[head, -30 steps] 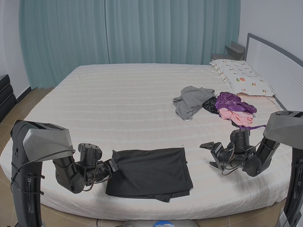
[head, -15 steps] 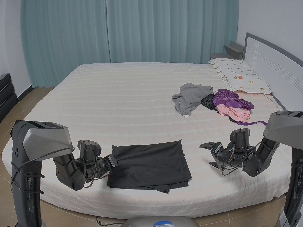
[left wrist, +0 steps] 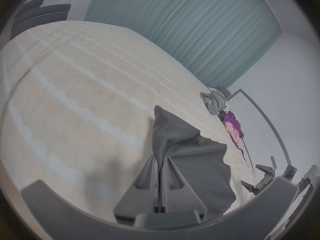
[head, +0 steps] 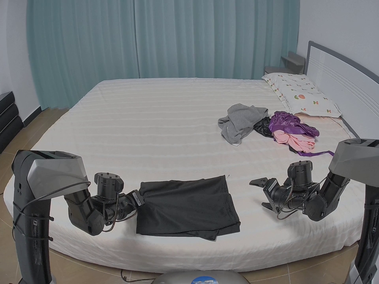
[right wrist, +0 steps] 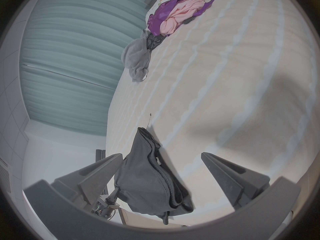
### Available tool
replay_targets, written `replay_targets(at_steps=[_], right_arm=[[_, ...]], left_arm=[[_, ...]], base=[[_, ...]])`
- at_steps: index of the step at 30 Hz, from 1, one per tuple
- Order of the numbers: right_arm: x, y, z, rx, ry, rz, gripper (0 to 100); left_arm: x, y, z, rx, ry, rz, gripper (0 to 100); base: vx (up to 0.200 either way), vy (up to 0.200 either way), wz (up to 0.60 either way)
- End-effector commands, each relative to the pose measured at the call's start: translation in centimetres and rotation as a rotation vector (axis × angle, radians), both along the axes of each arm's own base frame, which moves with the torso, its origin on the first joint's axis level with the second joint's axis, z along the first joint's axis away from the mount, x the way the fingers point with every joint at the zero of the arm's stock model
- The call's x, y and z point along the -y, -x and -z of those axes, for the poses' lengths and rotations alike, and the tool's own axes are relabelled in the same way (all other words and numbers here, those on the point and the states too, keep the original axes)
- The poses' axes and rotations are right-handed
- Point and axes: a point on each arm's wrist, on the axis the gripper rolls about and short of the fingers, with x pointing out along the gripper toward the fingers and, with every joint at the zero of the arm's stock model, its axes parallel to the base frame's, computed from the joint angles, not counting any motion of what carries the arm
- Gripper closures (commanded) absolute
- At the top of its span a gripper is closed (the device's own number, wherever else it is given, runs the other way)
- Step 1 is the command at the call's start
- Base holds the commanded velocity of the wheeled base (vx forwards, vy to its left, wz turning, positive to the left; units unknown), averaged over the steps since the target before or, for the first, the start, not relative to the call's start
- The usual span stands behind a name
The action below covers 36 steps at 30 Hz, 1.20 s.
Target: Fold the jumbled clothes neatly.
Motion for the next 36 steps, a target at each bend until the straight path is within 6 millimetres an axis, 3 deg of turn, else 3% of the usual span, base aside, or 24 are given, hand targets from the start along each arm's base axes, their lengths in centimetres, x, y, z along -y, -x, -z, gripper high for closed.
replay_targets(at_steps=[1, 36], right_arm=[[0.0, 0.0, 0.1, -0.003, 0.001, 0.000, 0], [-0.1, 0.1, 0.1, -0.003, 0.003, -0.004, 0]], left_arm=[[-0.3, -0.1, -0.2, 0.006, 0.001, -0.008, 100], [-1.8, -1.1, -0.7, 0.013, 0.006, -0.052, 100]], base=[[0.000, 0.200, 0.00], [0.000, 0.200, 0.00]])
